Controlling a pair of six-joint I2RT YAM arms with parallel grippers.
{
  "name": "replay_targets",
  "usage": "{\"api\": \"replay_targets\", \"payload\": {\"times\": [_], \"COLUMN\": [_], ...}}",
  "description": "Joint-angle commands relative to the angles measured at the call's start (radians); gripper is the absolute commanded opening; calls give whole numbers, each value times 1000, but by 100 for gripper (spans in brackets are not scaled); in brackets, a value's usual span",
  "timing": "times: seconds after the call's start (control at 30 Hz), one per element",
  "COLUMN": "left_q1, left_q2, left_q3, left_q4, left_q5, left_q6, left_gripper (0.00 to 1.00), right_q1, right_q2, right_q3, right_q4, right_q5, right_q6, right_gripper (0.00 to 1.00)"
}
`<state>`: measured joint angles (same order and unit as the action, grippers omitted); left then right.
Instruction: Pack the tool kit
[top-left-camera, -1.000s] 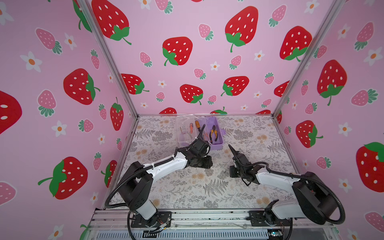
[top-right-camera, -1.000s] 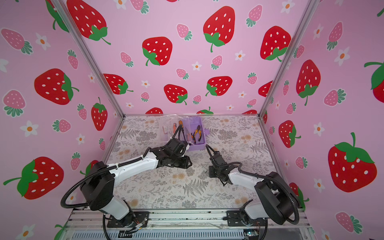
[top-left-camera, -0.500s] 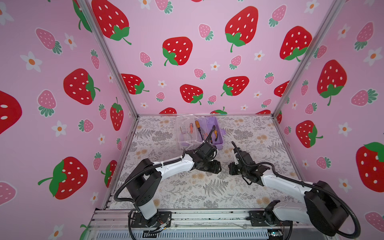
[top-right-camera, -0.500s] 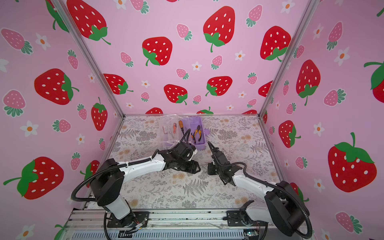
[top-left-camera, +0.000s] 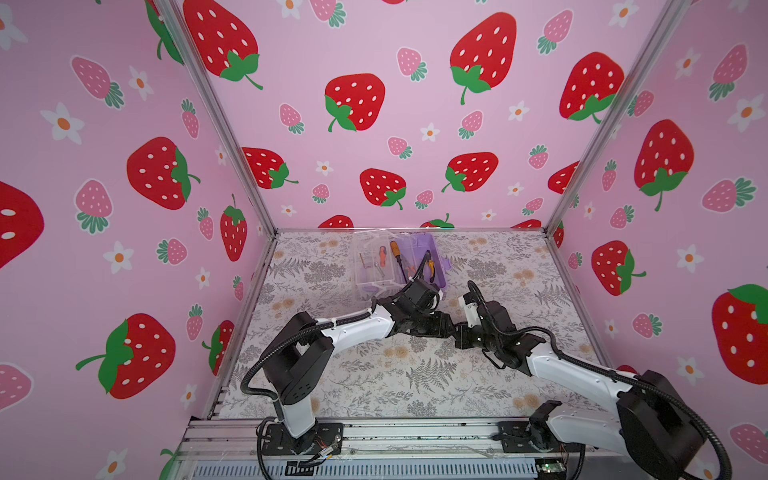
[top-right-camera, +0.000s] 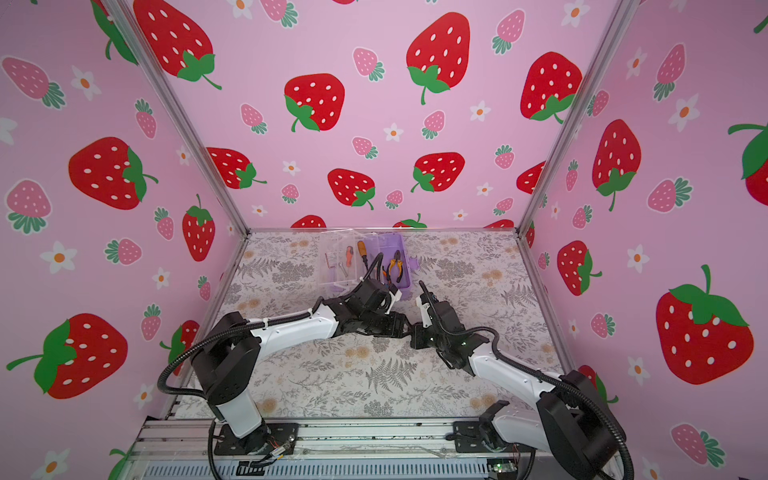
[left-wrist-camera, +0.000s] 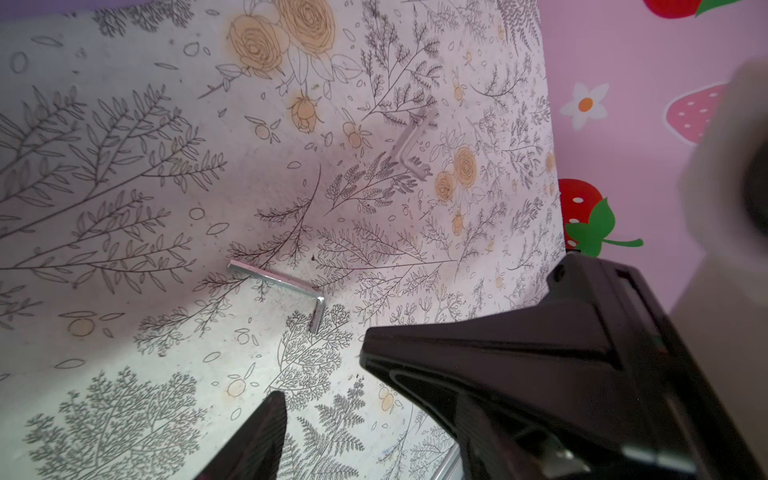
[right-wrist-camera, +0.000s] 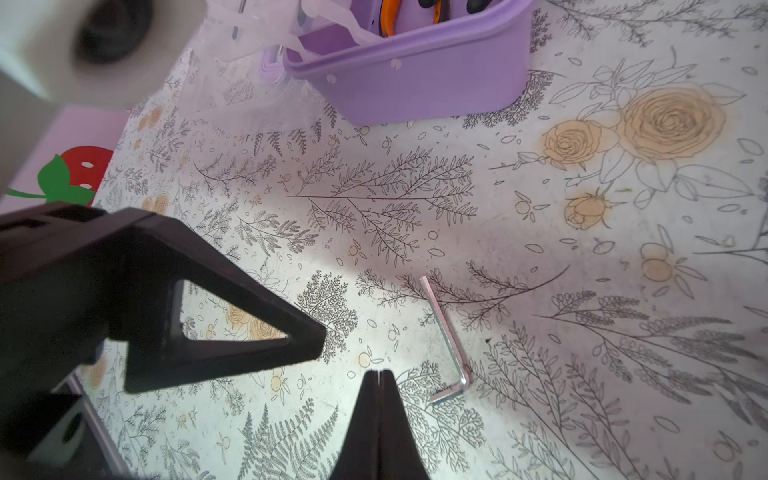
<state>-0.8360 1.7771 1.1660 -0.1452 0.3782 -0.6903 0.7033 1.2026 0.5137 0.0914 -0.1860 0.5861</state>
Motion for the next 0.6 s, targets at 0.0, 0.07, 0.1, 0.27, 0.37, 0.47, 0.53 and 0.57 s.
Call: {"api": "replay_targets", "payload": {"times": [0.0,0.07,0.1,0.27,0.37,0.47,0.53,0.57], "left_q1": [8,13,15,26,26,24,25,25], "left_q2": [27,24,22,21,23,33,34,36], "left_q3": [38,30,25,21,30,45,37,35], "left_q4": [39,41,39,18,1,-32,-28,-30], "left_q5": [12,11,8,8,-6,-26,-21,-17], "left_q6": [-37,-40,-40,-40,-25,-15,-17,-17], "left_gripper": [66,65,65,63,63,62,62,62], "right_q1": [0,-1,-7,-71,-139,-221,-282,-304], "right_q2": [-20,-31,-37,-60,-59,-39,-7,6], "right_q3": [-9,-5,-2,29,41,41,43,47], "right_q4": [4,-49,-85,-252,-323,-347,-340,-336], "right_q5": [-20,46,91,255,337,390,364,353], "right_q6": [6,-9,-10,-23,-33,-56,-75,-80], "right_gripper": [0,0,0,3,21,33,41,46]}}
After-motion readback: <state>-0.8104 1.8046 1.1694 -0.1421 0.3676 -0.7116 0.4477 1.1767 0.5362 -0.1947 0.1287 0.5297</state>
